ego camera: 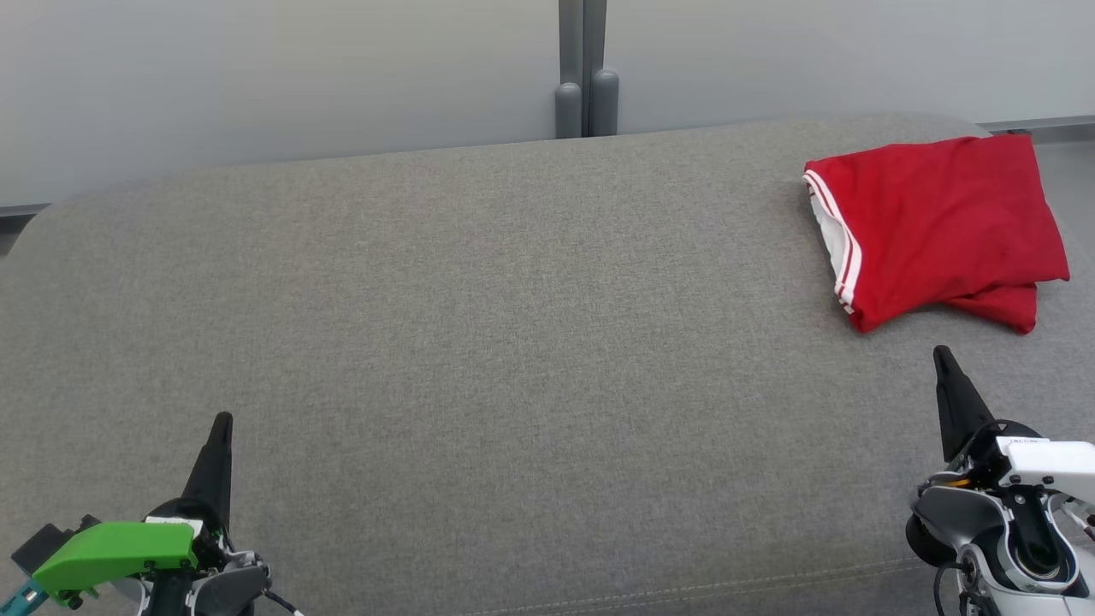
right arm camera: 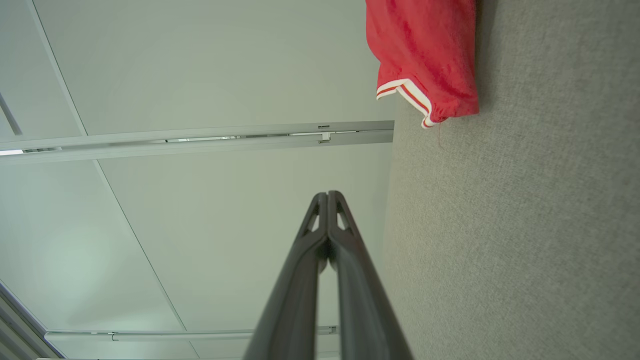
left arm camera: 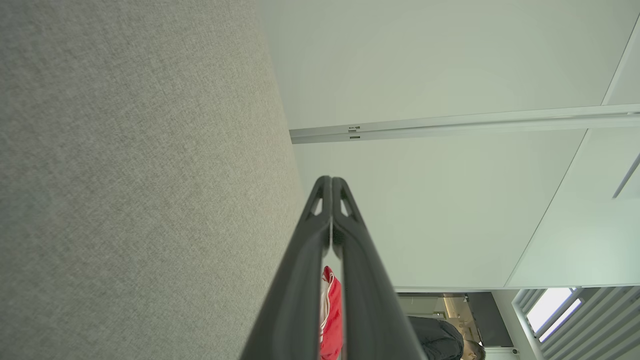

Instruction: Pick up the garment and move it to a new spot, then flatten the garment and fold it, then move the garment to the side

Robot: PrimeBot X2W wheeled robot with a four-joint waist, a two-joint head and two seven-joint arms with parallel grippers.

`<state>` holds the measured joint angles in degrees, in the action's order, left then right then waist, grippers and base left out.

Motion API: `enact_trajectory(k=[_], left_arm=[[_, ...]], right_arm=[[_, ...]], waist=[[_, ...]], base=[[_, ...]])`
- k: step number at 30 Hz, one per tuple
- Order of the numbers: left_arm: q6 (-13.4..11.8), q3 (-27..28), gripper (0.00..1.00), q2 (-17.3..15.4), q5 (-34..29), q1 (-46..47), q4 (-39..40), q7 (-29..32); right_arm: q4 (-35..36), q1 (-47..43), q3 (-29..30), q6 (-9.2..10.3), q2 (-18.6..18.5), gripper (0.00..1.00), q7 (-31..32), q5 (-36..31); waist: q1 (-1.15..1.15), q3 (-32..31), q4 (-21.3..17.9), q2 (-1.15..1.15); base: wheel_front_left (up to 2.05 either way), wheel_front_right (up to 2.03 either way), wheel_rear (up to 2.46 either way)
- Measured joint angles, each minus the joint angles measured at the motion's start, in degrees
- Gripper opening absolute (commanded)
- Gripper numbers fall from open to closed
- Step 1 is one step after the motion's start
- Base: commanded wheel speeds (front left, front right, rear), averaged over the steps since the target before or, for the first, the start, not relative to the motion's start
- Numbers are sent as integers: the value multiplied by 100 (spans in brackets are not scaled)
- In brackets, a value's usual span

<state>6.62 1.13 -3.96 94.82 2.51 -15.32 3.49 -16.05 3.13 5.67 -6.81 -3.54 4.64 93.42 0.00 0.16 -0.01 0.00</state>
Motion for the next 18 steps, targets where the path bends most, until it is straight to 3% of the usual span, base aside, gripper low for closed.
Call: enact_trajectory(k=[18], left_arm=[[19, 8, 0, 0, 0, 19, -36, 1]], right_arm=[[-9, 4, 7, -22, 1, 0, 1, 0]], waist=[[0, -1, 0, 0]], base=[[0, 0, 0]])
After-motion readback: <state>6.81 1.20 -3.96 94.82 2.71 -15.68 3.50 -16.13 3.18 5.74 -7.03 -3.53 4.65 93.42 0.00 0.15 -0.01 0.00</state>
